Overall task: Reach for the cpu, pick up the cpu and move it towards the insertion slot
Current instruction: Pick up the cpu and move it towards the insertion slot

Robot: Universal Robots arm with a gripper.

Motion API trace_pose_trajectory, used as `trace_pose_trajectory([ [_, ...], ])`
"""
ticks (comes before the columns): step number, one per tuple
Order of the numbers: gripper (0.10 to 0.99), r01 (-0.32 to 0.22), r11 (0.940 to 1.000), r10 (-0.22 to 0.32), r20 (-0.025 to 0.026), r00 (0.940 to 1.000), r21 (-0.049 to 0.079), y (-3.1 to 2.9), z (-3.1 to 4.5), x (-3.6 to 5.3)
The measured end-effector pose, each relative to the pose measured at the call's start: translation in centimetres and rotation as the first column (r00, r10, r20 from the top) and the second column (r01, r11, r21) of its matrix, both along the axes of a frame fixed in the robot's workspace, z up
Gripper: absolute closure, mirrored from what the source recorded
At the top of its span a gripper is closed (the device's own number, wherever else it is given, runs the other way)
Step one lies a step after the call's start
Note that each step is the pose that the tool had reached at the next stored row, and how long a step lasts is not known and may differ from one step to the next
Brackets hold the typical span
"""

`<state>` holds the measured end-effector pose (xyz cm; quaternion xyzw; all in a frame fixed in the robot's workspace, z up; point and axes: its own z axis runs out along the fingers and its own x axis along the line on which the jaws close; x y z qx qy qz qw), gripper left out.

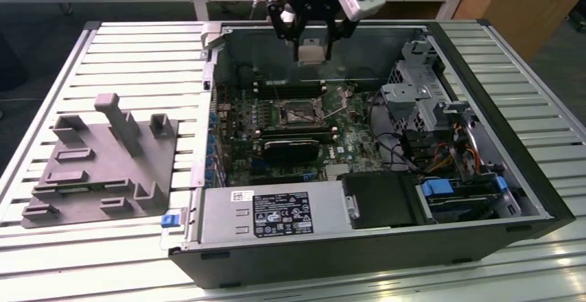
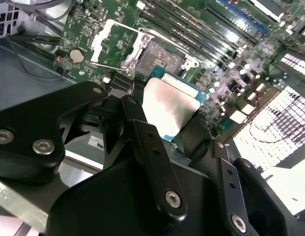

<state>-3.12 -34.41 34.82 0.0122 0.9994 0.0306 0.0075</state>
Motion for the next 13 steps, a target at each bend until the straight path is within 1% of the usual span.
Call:
trace_pose_trajectory([
  [5, 0.545, 0.0, 1.0, 0.0, -0.0024, 1.0, -0.001, 0.67, -0.11, 0.64],
  [7, 0.545, 0.0, 1.0, 0.0, -0.004, 1.0, -0.002, 0.74, -0.1, 0.77],
  [13, 0.545, 0.0, 1.0, 0.0, -0.0048, 1.0, -0.002, 0.74, -0.11, 0.78],
])
